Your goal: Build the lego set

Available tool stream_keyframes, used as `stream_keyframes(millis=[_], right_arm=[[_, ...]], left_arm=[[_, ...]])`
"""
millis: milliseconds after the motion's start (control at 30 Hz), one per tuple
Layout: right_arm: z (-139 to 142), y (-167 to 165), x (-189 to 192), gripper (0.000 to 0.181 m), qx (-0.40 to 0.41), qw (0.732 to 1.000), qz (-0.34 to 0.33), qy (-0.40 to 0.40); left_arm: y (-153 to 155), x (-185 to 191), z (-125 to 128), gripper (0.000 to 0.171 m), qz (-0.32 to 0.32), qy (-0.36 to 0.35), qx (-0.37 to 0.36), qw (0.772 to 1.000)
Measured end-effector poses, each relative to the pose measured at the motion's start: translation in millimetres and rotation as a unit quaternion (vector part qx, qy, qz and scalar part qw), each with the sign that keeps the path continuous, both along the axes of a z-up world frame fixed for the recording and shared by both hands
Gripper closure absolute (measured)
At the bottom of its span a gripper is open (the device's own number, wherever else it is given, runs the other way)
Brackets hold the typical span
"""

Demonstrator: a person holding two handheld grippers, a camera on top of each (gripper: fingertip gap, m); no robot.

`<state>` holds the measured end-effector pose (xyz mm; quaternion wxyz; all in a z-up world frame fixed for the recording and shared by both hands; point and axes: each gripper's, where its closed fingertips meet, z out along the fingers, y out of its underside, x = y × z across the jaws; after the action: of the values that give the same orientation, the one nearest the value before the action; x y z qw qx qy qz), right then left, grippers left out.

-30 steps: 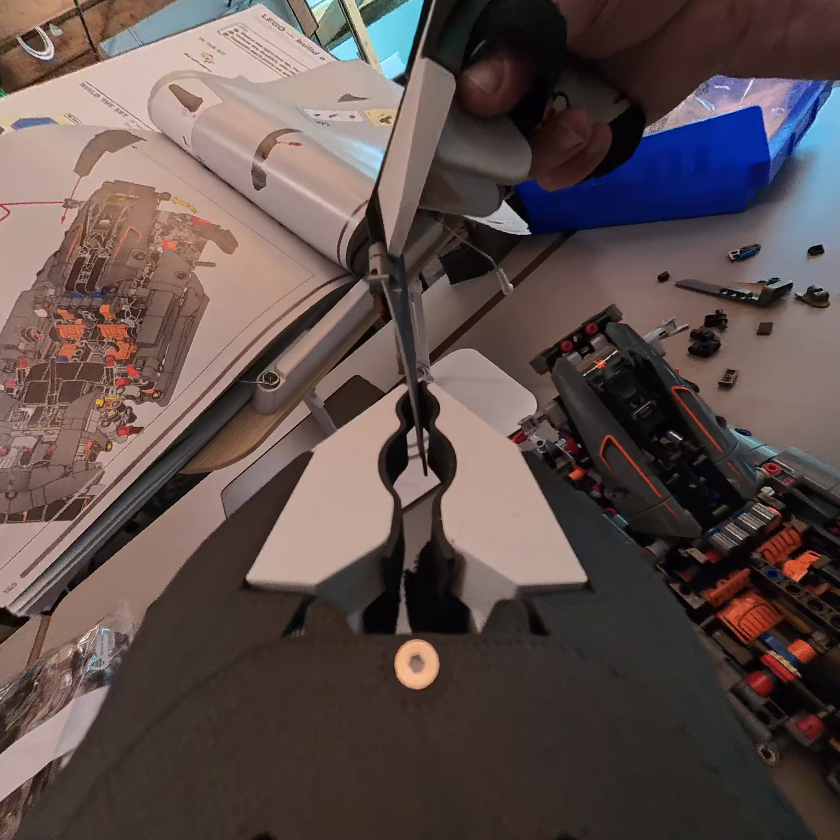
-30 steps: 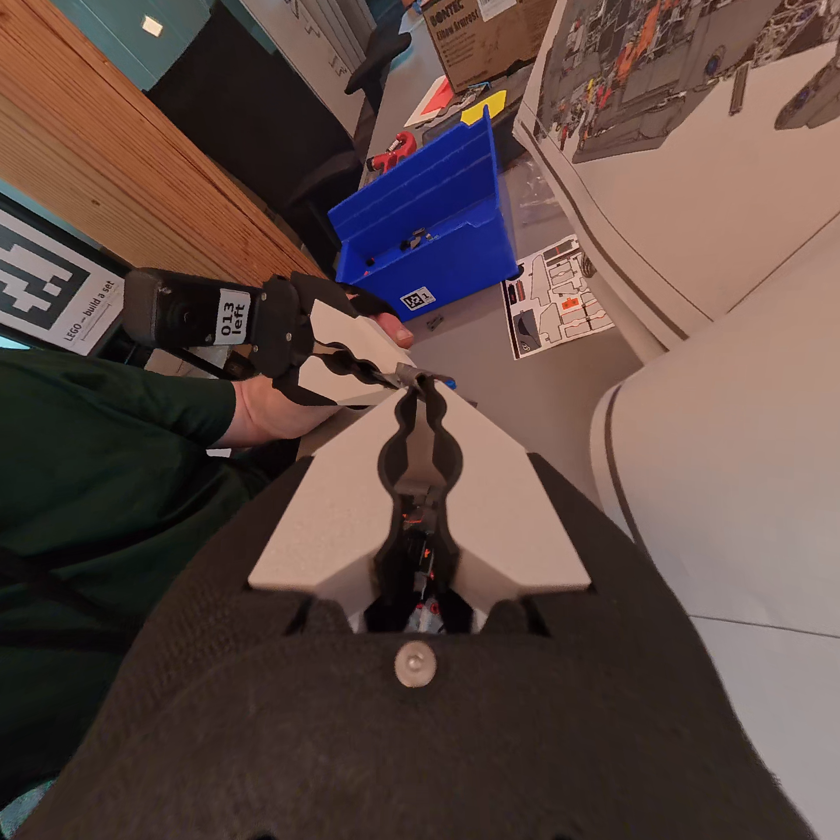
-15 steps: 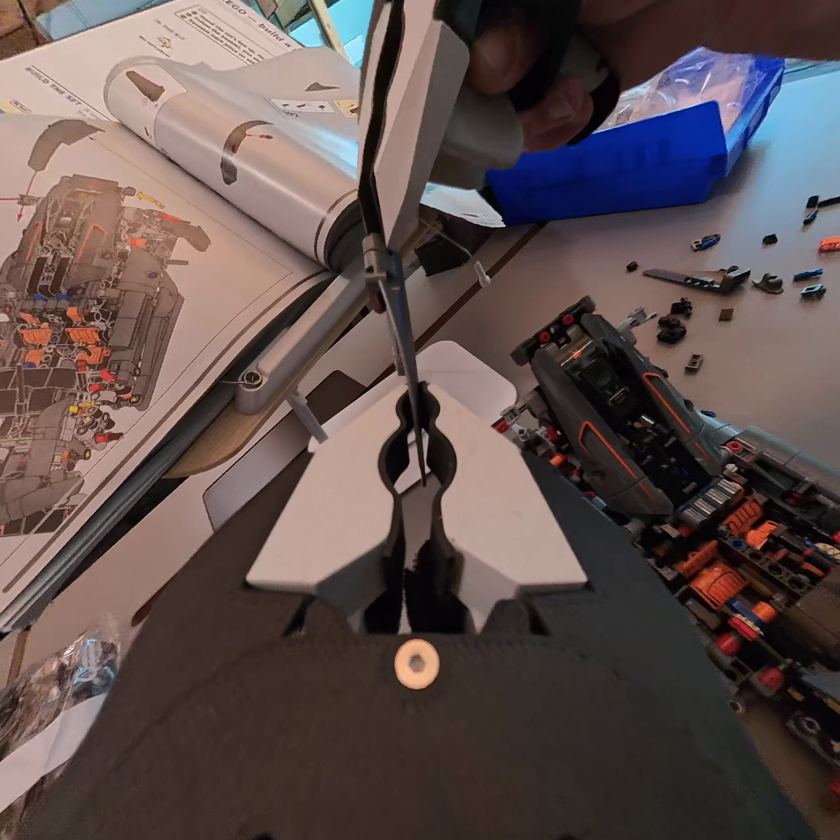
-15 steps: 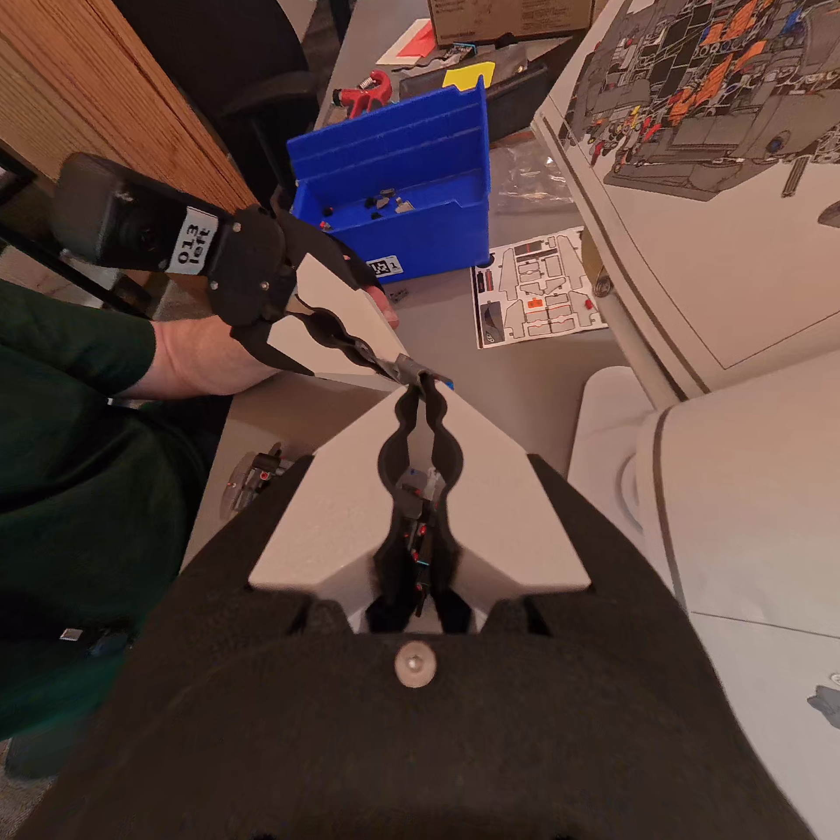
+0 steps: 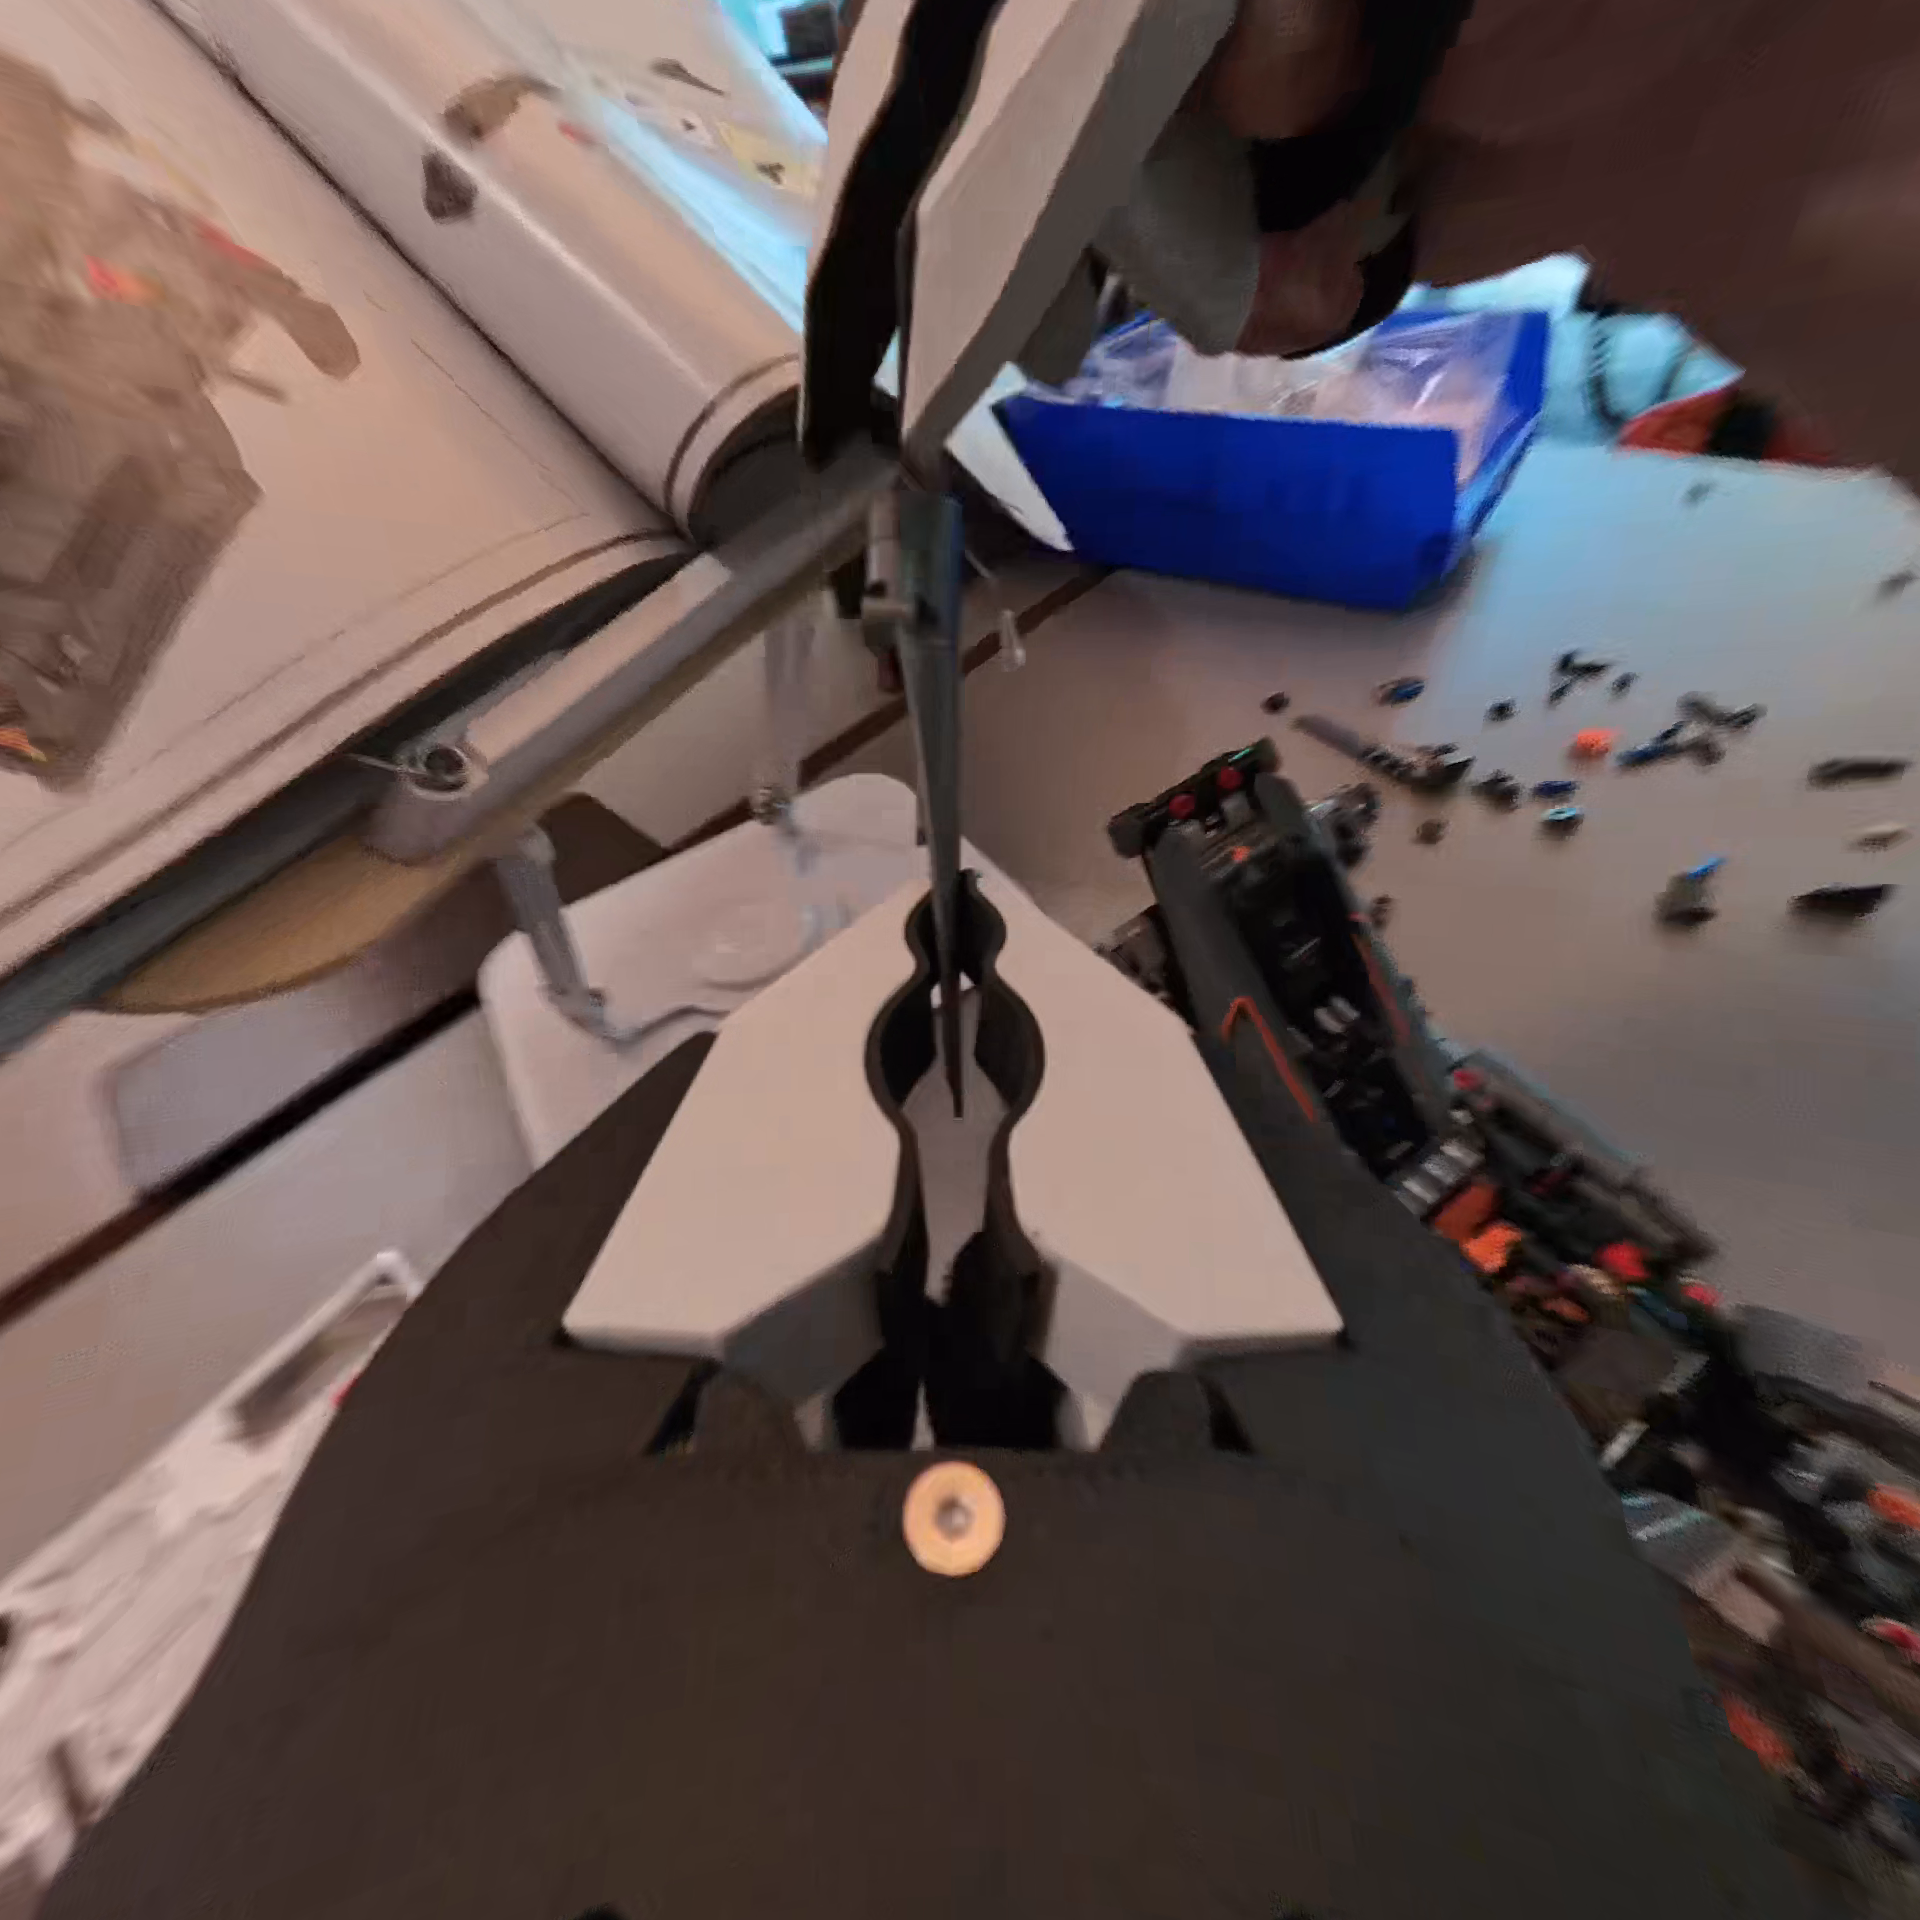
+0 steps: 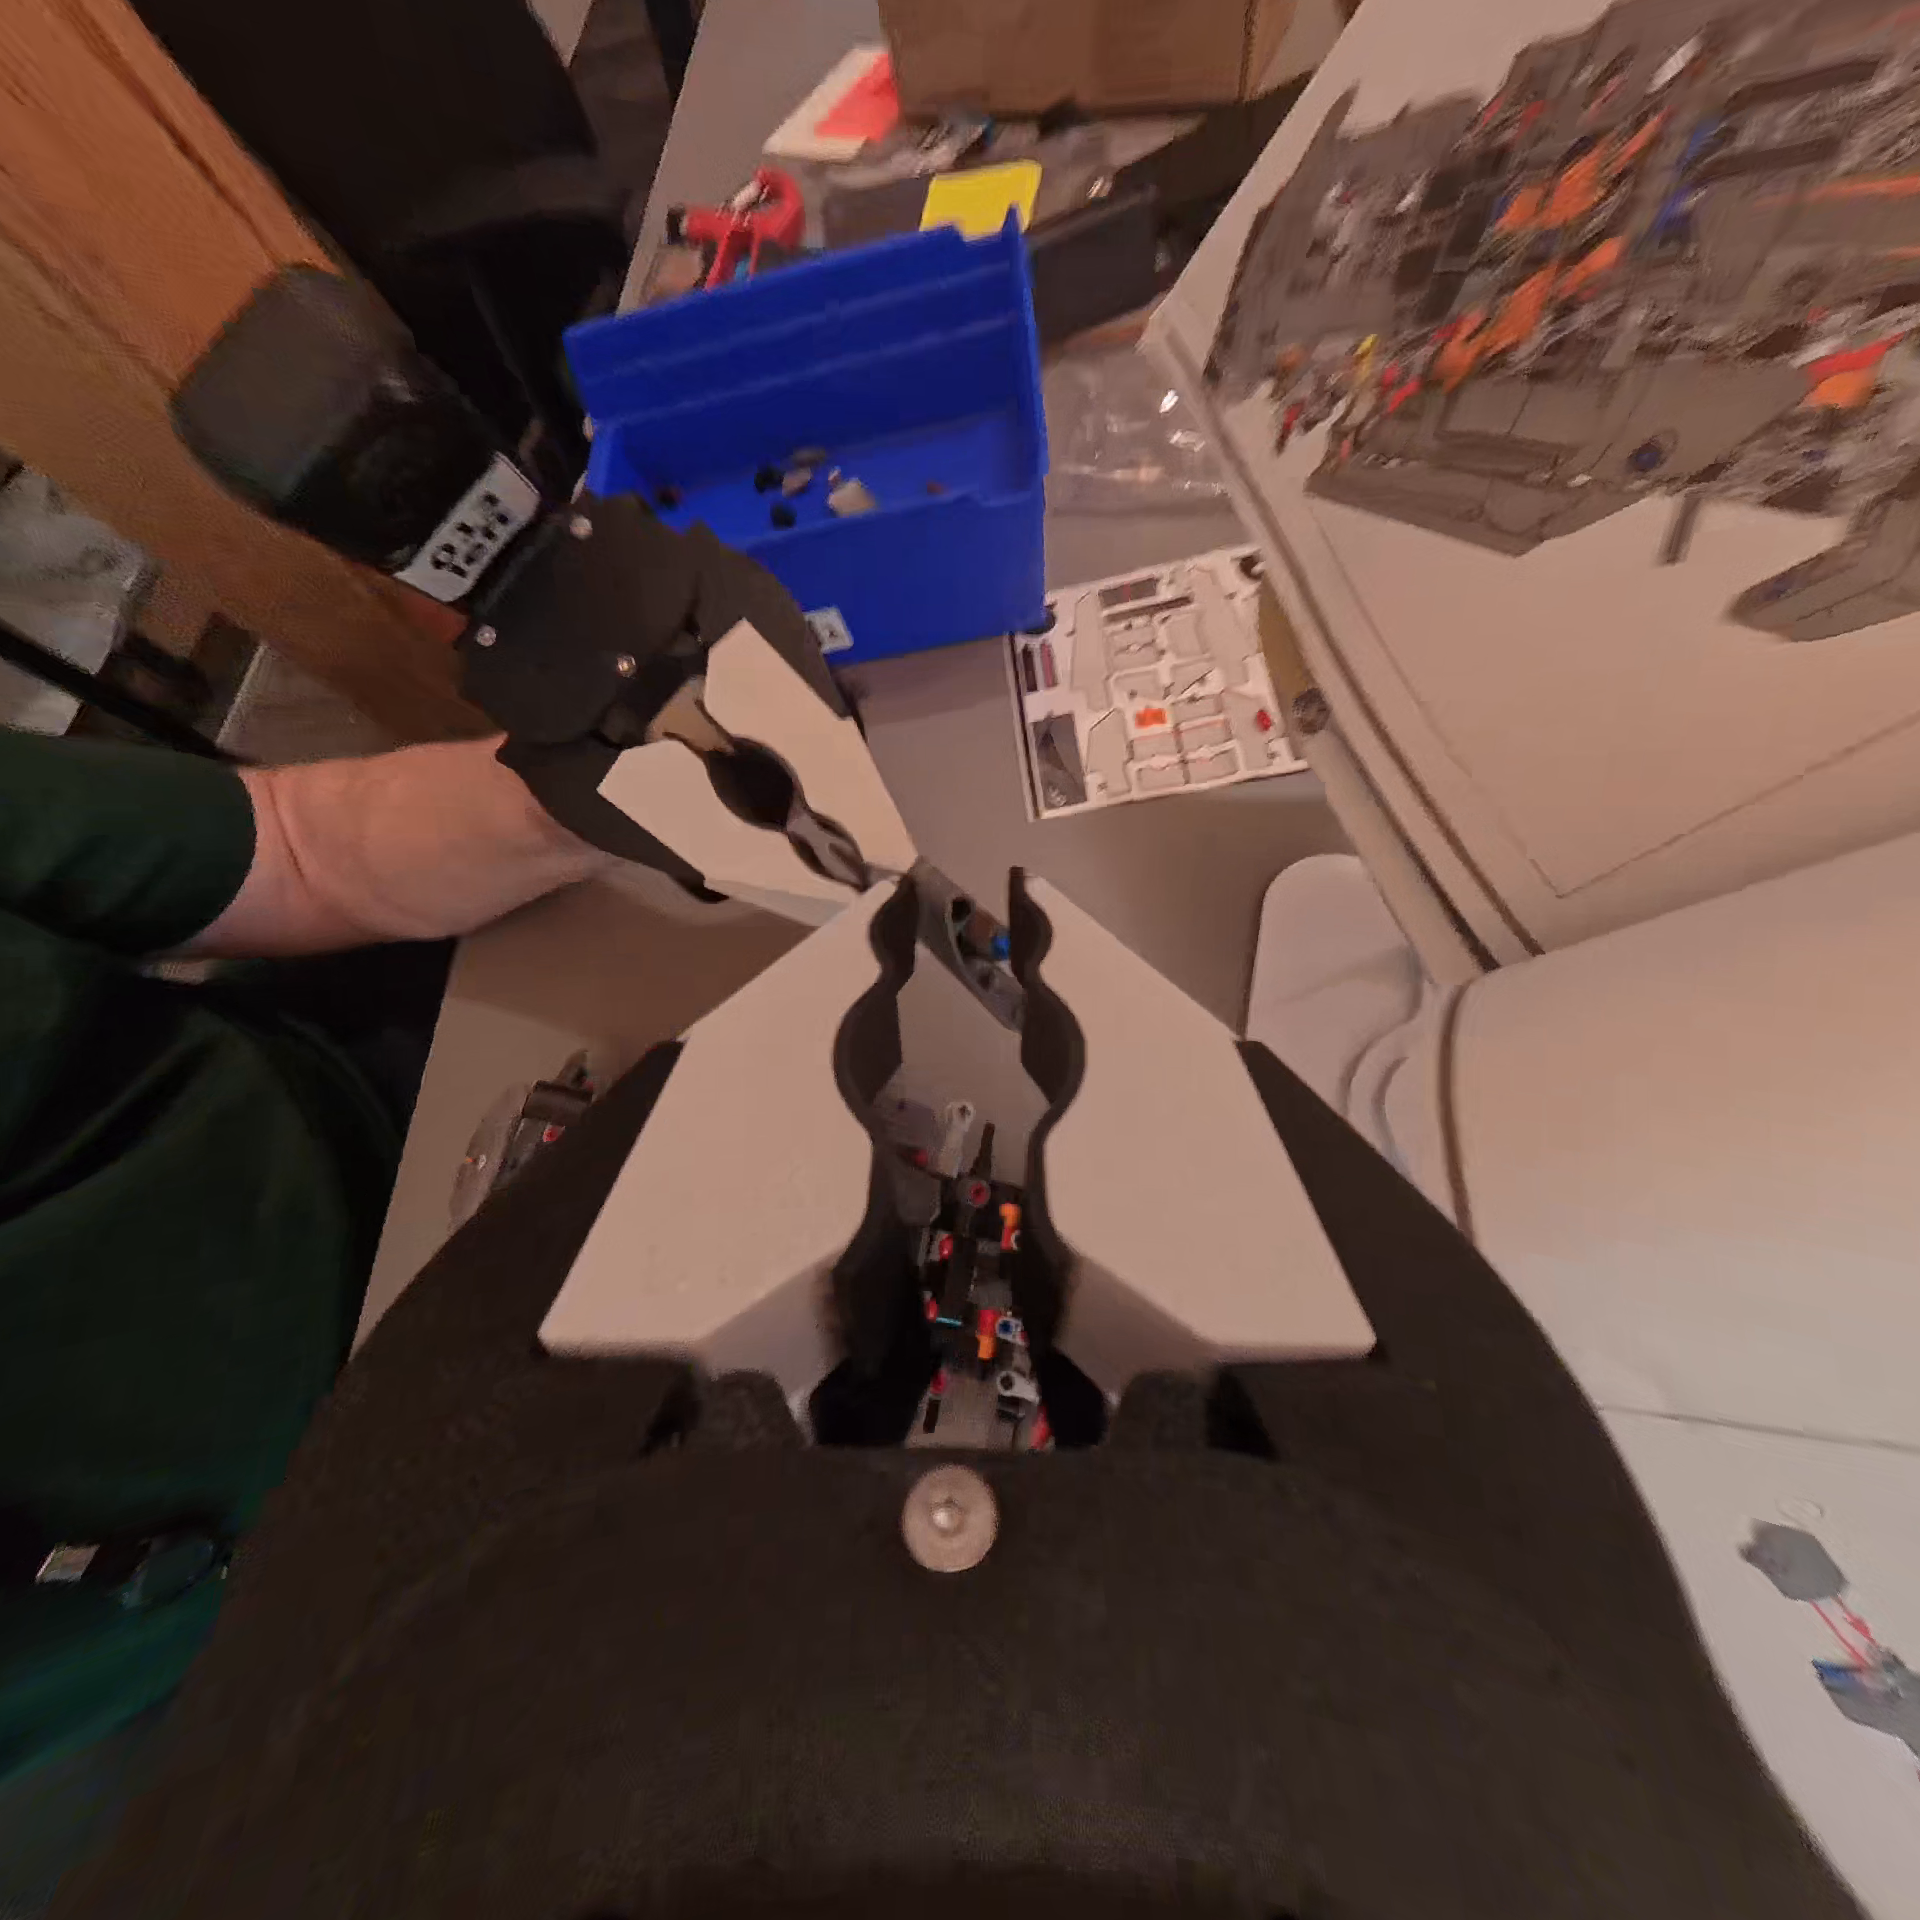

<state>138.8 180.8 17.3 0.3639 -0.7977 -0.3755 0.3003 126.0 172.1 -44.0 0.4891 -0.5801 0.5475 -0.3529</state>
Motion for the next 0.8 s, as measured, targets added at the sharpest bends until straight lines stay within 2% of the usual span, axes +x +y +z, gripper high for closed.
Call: stream_keyframes(millis=[100,167,233,300,400,467,533,567,633,800], right_arm=[[3,-1,9,0.173,0.038,0.998,-0.003,-0.042],[3,-4,10,0.162,0.072,0.995,0.006,-0.063],[-3,-5,13,0.150,0.124,0.983,0.011,-0.131],[-5,-5,13,0.151,0.210,0.954,0.023,-0.211],[-10,-11,2,0.142,0.307,0.899,0.059,-0.308],[-21,-7,8,0.133,0.325,0.859,0.069,-0.390],[-30,-2,14,0.138,0.324,0.833,0.074,-0.443],[-32,-1,15,0.141,0.324,0.830,0.076,-0.448],[-30,1,11,0.153,0.327,0.840,0.072,-0.427],[-37,1,13,0.155,0.306,0.858,0.074,-0.407]], left_arm=[[-5,-1,2,0.171,-0.053,-0.061,-0.133,0.988],[-7,-2,5,0.171,-0.085,-0.098,-0.214,0.968],[-16,-1,6,0.171,-0.130,-0.111,-0.285,0.943],[-18,0,8,0.171,-0.144,-0.126,-0.328,0.925],[-24,2,9,0.171,-0.169,-0.130,-0.374,0.903],[-25,1,9,0.171,-0.178,-0.127,-0.387,0.896],[-25,-1,12,0.171,-0.183,-0.130,-0.402,0.888],[-27,-1,12,0.171,-0.185,-0.124,-0.405,0.887],[-30,0,9,0.171,-0.183,-0.108,-0.401,0.891],[-32,0,5,0.171,-0.184,-0.103,-0.406,0.889]])
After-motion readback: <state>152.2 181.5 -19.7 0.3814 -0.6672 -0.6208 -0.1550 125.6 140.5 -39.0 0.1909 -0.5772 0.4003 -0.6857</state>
